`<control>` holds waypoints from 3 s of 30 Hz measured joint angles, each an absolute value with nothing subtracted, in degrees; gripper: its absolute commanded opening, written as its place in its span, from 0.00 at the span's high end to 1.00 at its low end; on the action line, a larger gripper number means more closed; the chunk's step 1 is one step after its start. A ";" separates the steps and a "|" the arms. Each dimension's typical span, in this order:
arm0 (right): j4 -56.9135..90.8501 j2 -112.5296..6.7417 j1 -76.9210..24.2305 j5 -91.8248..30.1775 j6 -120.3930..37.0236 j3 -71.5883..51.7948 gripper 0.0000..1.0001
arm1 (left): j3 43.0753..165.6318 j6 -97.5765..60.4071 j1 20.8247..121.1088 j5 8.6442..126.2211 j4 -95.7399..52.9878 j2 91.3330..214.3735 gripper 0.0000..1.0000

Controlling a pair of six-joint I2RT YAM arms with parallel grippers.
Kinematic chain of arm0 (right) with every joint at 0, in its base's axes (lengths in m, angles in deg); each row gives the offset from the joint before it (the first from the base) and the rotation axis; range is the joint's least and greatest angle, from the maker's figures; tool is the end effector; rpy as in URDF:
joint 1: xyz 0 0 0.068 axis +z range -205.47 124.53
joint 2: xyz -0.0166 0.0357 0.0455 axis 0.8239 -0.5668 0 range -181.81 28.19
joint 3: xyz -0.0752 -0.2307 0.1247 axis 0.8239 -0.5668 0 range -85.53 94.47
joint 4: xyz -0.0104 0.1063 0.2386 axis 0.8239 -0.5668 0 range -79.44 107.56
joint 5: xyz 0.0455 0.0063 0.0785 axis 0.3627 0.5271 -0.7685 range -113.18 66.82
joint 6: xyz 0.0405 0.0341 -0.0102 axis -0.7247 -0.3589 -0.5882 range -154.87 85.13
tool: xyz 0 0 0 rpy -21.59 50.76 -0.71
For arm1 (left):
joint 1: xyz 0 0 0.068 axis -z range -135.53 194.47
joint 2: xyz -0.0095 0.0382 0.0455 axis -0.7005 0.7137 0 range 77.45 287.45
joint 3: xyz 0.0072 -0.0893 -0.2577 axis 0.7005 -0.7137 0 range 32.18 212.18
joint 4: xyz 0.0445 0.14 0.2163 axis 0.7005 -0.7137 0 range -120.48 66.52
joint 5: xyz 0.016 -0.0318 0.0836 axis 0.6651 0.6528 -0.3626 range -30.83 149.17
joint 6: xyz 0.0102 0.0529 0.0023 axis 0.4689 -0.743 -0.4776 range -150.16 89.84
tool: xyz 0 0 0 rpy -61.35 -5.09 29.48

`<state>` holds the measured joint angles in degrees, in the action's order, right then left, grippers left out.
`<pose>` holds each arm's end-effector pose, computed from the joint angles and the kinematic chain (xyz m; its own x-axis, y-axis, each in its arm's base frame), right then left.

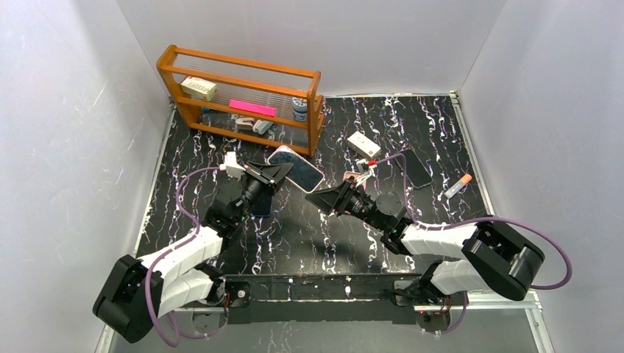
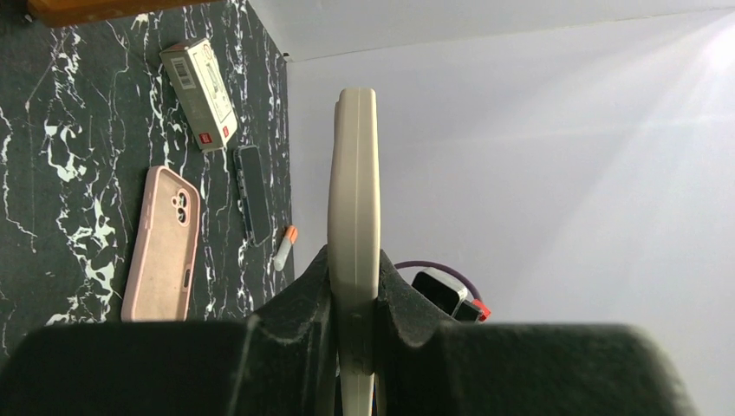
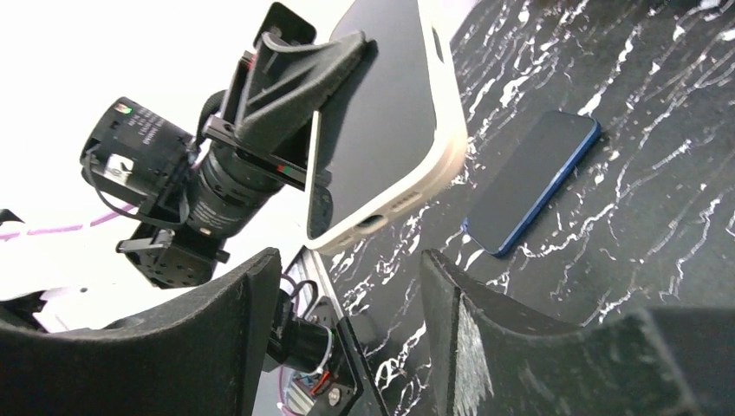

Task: Take the phone out of the phone case
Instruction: Remove the phone case from the phone.

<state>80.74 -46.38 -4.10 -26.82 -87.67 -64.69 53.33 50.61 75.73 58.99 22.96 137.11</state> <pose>0.1550 0.1976 0.2240 -0.5902 0.5348 -0.6047 -0.5767 0.2448 0.7794 0.1918 -0.1163 0.2508 -0.4908 -0.8568 -0.1583 0.1990 0.0666 -0.9777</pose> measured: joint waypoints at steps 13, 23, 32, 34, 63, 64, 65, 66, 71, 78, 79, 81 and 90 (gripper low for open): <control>88.26 -49.55 -4.58 -28.46 -87.69 -62.85 0.69 | 52.33 54.28 76.19 59.14 26.10 136.82 1.00; 96.54 -53.70 -6.00 -33.93 -83.47 -62.79 0.99 | 52.19 56.49 76.04 59.64 26.93 136.71 1.00; 99.25 -56.76 -9.36 -46.17 -71.45 -61.87 0.99 | 52.15 57.51 75.41 61.76 27.11 138.15 1.00; 98.42 -56.83 -10.04 -48.44 -68.87 -61.43 0.99 | 52.17 57.47 75.30 62.13 27.13 138.44 1.00; 61.11 -41.48 -15.00 -60.24 -47.36 -58.94 0.40 | 68.37 28.47 63.43 102.59 13.19 143.60 1.00; 60.17 -41.50 -15.00 -61.07 -47.06 -58.35 0.40 | 68.85 26.98 63.43 103.60 11.98 143.60 1.00; 59.23 -41.50 -15.03 -61.97 -46.75 -57.63 0.41 | 69.22 25.52 63.43 104.36 10.98 143.58 1.00; 58.58 -41.50 -15.03 -62.84 -46.55 -56.82 0.41 | 69.53 24.27 63.43 105.13 10.06 143.58 1.00; 56.81 -41.88 -15.00 -66.97 -46.07 -53.32 0.44 | 69.92 20.05 63.43 108.16 7.33 143.51 1.00; 55.87 -44.17 -15.22 -71.85 -45.77 -51.44 0.53 | 70.84 17.12 63.36 111.31 6.02 142.50 1.00; 55.74 -44.39 -15.22 -72.52 -45.63 -51.18 0.54 | 70.90 16.86 63.36 111.66 5.97 142.31 1.00; 55.61 -45.02 -15.22 -73.79 -45.53 -50.46 0.58 | 71.12 16.47 63.36 112.54 5.99 141.94 1.00; 54.80 -48.04 -15.44 -79.04 -46.49 -48.12 0.87 | 71.36 14.81 63.32 115.11 6.08 140.73 1.00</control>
<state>54.80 -48.04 -15.44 -79.04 -46.49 -48.12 71.36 14.81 63.32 115.11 6.08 140.73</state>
